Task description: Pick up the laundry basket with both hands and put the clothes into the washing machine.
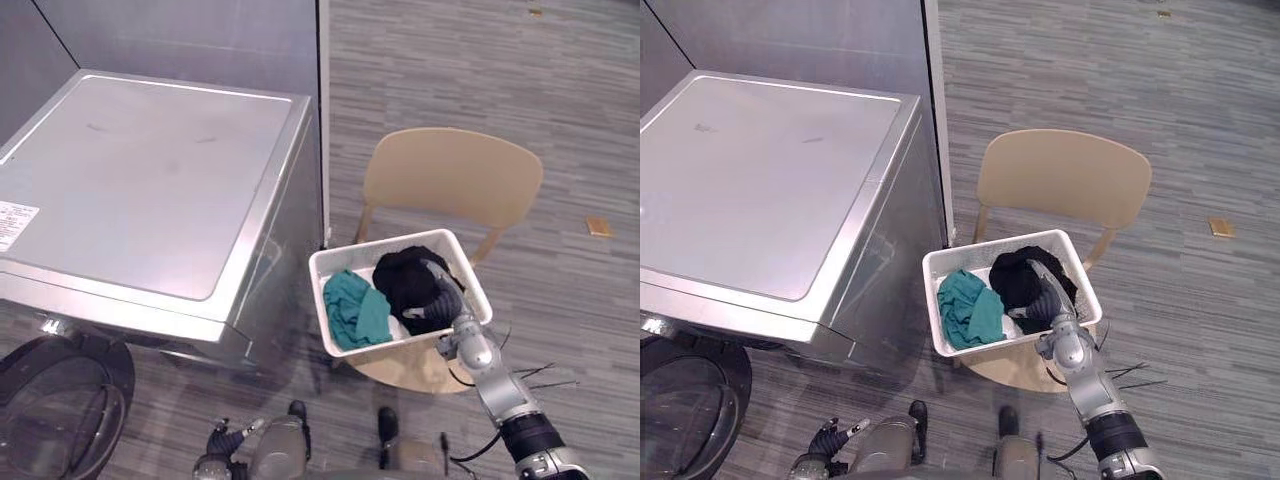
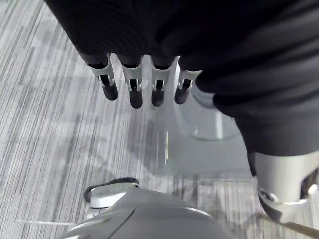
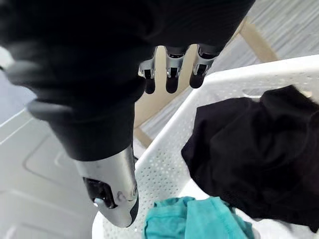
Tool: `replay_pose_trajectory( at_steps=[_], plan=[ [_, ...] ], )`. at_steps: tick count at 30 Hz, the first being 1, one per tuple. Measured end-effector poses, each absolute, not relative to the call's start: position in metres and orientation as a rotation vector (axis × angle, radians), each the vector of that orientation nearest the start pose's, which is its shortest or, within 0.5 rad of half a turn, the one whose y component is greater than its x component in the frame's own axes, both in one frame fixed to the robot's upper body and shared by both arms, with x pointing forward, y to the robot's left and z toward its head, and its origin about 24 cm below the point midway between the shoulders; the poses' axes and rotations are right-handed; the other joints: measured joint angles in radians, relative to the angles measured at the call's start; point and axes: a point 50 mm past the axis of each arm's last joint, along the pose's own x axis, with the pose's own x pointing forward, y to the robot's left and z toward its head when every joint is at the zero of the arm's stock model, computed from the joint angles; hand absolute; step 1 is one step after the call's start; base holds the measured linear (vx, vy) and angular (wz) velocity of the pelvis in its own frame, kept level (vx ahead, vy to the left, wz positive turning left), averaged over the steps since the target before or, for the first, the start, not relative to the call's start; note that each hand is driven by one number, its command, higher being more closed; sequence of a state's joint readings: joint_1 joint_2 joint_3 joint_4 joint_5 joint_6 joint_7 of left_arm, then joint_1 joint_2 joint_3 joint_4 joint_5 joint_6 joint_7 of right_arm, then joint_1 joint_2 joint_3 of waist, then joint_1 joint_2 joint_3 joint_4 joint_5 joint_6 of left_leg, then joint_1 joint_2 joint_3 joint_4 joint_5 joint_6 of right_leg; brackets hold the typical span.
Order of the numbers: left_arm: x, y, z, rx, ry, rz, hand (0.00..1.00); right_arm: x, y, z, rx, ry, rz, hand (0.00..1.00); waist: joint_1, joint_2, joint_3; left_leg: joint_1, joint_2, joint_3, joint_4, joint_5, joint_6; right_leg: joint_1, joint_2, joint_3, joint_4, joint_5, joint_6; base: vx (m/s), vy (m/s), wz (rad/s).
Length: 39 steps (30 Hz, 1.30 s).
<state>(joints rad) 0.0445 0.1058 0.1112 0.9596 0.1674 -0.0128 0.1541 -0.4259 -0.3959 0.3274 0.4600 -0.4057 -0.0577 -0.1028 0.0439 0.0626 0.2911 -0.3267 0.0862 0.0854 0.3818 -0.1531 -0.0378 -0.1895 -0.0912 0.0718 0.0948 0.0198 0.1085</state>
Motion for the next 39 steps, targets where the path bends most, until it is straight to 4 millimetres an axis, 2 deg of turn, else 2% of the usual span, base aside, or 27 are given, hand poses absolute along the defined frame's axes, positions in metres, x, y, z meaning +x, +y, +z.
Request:
replay_pose_trajectory(
  at_steps=[2,3,5,8,11,13,15,16,18,19,23,29,34,37,39],
  plan=[
    [0.149,0.214,-0.136,0.274,0.916,0.22,0.0,0.348,-0.164,0.082,-0.981,-0.119,0.174,0.0,0.005,0.004,0.052,-0.071,-0.001,0.002,0.008,0.016,0.016,-0.071,0.0,0.004,0.008,0.018,0.004,-0.11,0.074,0.04],
    [0.161,0.215,-0.131,0.272,0.879,0.223,0.0,0.36,-0.169,0.098,-1.025,-0.14,0.149,0.0,0.019,0.005,0.094,-0.097,-0.003,0.002,0.006,0.031,0.02,-0.099,-0.001,0.003,0.008,0.03,0.003,-0.08,0.038,0.07],
    [0.175,0.215,-0.124,0.259,0.83,0.236,0.0,0.373,-0.182,0.114,-1.089,-0.137,0.11,0.0,0.029,0.01,0.141,-0.128,-0.011,-0.01,-0.002,0.054,0.024,-0.126,-0.007,-0.012,0.007,0.035,0.004,-0.04,0.01,0.23],
    [0.181,0.216,-0.12,0.242,0.796,0.263,0.0,0.384,-0.196,0.131,-1.131,-0.119,0.046,0.0,0.031,0.012,0.161,-0.194,-0.03,-0.042,-0.035,0.093,0.025,-0.19,-0.019,-0.044,0.008,0.045,0.002,0.01,-0.015,0.38],
    [0.193,0.212,-0.115,0.215,0.762,0.28,0.0,0.389,-0.201,0.135,-1.163,-0.1,0.011,0.0,0.058,0.012,0.162,-0.246,-0.035,-0.051,-0.064,0.12,0.023,-0.249,-0.023,-0.059,0.01,0.052,-0.006,0.01,-0.017,0.22],
    [0.211,0.205,-0.106,0.189,0.705,0.284,0.0,0.395,-0.193,0.147,-1.177,-0.136,0.004,0.0,0.084,0.014,0.163,-0.318,-0.034,-0.061,-0.074,0.142,0.017,-0.325,-0.021,-0.077,0.031,0.052,-0.006,-0.03,-0.027,0.26],
    [0.217,0.2,-0.102,0.171,0.676,0.291,0.0,0.397,-0.187,0.156,-1.185,-0.17,0.0,0.0,0.084,0.015,0.163,-0.347,-0.035,-0.068,-0.089,0.158,0.015,-0.359,-0.022,-0.09,0.04,0.052,-0.006,-0.04,-0.02,0.27],
    [0.224,0.195,-0.096,0.141,0.642,0.295,0.0,0.401,-0.18,0.169,-1.187,-0.225,-0.028,0.0,0.082,0.015,0.182,-0.366,-0.036,-0.086,-0.106,0.177,0.01,-0.379,-0.026,-0.112,0.053,0.048,-0.012,-0.04,-0.01,0.29],
    [0.228,0.193,-0.093,0.126,0.624,0.3,0.0,0.402,-0.173,0.177,-1.216,-0.264,-0.025,0.0,0.082,0.015,0.184,-0.385,-0.033,-0.099,-0.114,0.182,0.002,-0.404,-0.024,-0.128,0.074,0.039,-0.025,-0.05,-0.019,0.27],
    [0.231,0.194,-0.089,0.108,0.6,0.312,0.0,0.403,-0.167,0.186,-1.261,-0.31,-0.026,1.0,0.083,0.015,0.184,-0.396,-0.031,-0.104,-0.14,0.198,-0.005,-0.43,-0.024,-0.142,0.09,0.034,-0.031,-0.04,-0.035,0.26],
    [0.235,0.194,-0.086,0.087,0.587,0.342,0.0,0.403,-0.15,0.19,-1.336,-0.375,-0.002,1.0,0.087,0.015,0.184,-0.398,-0.016,-0.109,-0.177,0.228,-0.018,-0.443,-0.017,-0.165,0.103,0.026,-0.042,0.0,-0.047,0.16],
    [0.241,0.189,-0.083,0.074,0.57,0.337,0.0,0.402,-0.142,0.179,-1.377,-0.356,0.036,1.0,0.106,0.013,0.183,-0.35,-0.001,-0.112,-0.209,0.252,-0.032,-0.435,-0.012,-0.187,0.172,-0.018,-0.057,0.03,-0.059,0.06],
    [0.242,0.184,-0.083,0.06,0.575,0.329,0.0,0.385,-0.144,0.142,-1.2,-0.279,0.068,1.0,0.1,0.008,0.18,-0.268,0.008,-0.111,-0.223,0.253,-0.033,-0.36,-0.008,-0.206,0.183,-0.039,-0.061,0.04,-0.042,0.02],
    [0.241,0.184,-0.084,0.061,0.587,0.327,0.0,0.37,-0.144,0.139,-1.035,-0.301,0.041,1.0,0.09,0.002,0.178,-0.207,0.011,-0.105,-0.232,0.253,-0.033,-0.307,-0.006,-0.205,0.182,-0.044,-0.061,0.01,-0.019,-0.07],
    [0.237,0.187,-0.087,0.068,0.606,0.332,0.0,0.355,-0.138,0.138,-0.862,-0.335,0.027,1.0,0.08,-0.015,0.17,-0.158,0.014,-0.099,-0.242,0.252,-0.034,-0.263,-0.004,-0.204,0.177,-0.049,-0.06,-0.01,-0.019,-0.12]
  ],
)
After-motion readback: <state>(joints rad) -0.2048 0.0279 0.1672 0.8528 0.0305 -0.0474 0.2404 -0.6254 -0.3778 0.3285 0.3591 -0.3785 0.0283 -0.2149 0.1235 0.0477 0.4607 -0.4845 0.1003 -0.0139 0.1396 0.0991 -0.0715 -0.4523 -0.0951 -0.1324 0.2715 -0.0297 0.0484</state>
